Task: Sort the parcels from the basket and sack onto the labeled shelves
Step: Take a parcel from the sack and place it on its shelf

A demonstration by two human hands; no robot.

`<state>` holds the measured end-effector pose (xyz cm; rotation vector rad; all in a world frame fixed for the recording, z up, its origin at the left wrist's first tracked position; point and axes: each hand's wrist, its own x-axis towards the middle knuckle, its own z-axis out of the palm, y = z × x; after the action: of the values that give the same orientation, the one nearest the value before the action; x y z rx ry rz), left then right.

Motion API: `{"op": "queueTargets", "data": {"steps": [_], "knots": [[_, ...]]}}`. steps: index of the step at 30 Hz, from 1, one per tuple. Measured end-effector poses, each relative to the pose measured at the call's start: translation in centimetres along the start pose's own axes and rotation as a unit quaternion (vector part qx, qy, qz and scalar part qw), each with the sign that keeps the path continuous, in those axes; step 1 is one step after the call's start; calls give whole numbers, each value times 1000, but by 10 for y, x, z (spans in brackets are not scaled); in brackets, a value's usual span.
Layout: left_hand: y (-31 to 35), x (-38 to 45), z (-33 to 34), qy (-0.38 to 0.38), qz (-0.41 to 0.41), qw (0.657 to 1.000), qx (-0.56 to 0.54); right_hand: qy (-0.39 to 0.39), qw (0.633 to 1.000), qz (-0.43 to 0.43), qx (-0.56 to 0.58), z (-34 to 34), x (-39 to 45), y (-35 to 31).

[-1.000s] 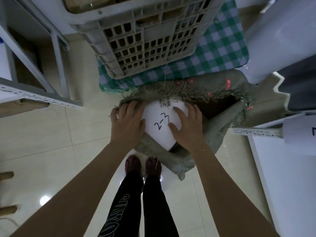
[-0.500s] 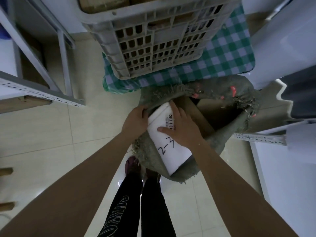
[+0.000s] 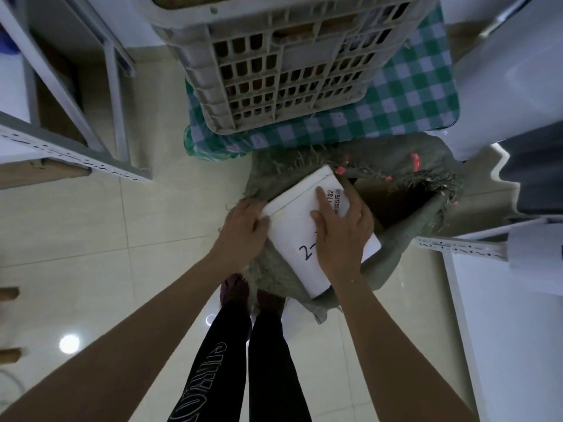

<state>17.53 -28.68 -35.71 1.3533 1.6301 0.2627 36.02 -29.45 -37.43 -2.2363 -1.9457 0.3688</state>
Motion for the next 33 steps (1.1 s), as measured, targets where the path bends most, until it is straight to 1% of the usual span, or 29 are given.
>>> {"op": "queueTargets", "data": {"steps": [2, 3, 6, 8, 9, 10, 11, 12, 13, 14, 15, 17, 18, 19, 20, 21, 22, 23, 24, 25, 27, 30, 33], "knots": [[2, -10, 0, -54, -9, 998, 31, -19, 998, -55, -12, 1, 8, 7], [3, -12, -1, -67, -10, 997, 40, -37, 997, -61, -15, 1, 13, 12], [-4, -4, -2, -73, -44, 996, -8, -64, 998, -22, -18, -8, 32, 21], [-16, 2, 2, -86, -71, 994, 7, -81, 996, 35, -5, -15, 51, 29], [-26, 4, 6, -116, -72, 990, 46, -89, 994, 61, 6, -18, 62, 33], [-35, 6, 10, -155, -68, 979, 111, -98, 992, 80, 14, -22, 71, 37], [-43, 7, 13, -192, -74, 960, 190, -106, 990, 93, 20, -25, 79, 41], [-47, 10, 14, -212, -96, 936, 264, -115, 987, 106, 26, -27, 83, 44], [-45, 13, 14, -212, -124, 917, 314, -128, 983, 122, 40, -27, 84, 47], [-38, 15, 14, -188, -138, 913, 333, -144, 978, 142, 56, -28, 81, 48], [-28, 17, 15, -141, -128, 928, 321, -157, 972, 158, 73, -27, 75, 50], [-4, 16, 18, 5, -64, 968, 243, -159, 968, 171, 97, -24, 60, 53], [7, 14, 21, 76, -37, 976, 202, -152, 967, 174, 110, -23, 53, 53], [18, 13, 23, 114, -29, 980, 162, -144, 964, 185, 128, -21, 48, 53], [28, 12, 24, 108, -45, 987, 107, -139, 957, 205, 148, -21, 44, 52], [37, 12, 26, 62, -86, 994, 25, -136, 948, 233, 167, -21, 43, 53], [44, 14, 28, -10, -139, 987, -76, -134, 938, 260, 184, -21, 42, 54], [46, 18, 32, -73, -187, 965, -167, -135, 929, 281, 199, -22, 43, 55], [48, 21, 35, -108, -212, 948, -213, -140, 923, 290, 211, -23, 43, 56], [49, 22, 38, -118, -212, 946, -217, -147, 921, 286, 219, -23, 43, 57], [51, 20, 43, -98, -187, 950, -228, -146, 926, 262, 228, -27, 41, 57], [59, 10, 41, -60, -142, 954, -257, -80, 944, 223, 231, -43, 31, 56], [71, -3, 33, -33, -116, 948, -295, -9, 946, 183, 266, -68, 27, 58]]}}
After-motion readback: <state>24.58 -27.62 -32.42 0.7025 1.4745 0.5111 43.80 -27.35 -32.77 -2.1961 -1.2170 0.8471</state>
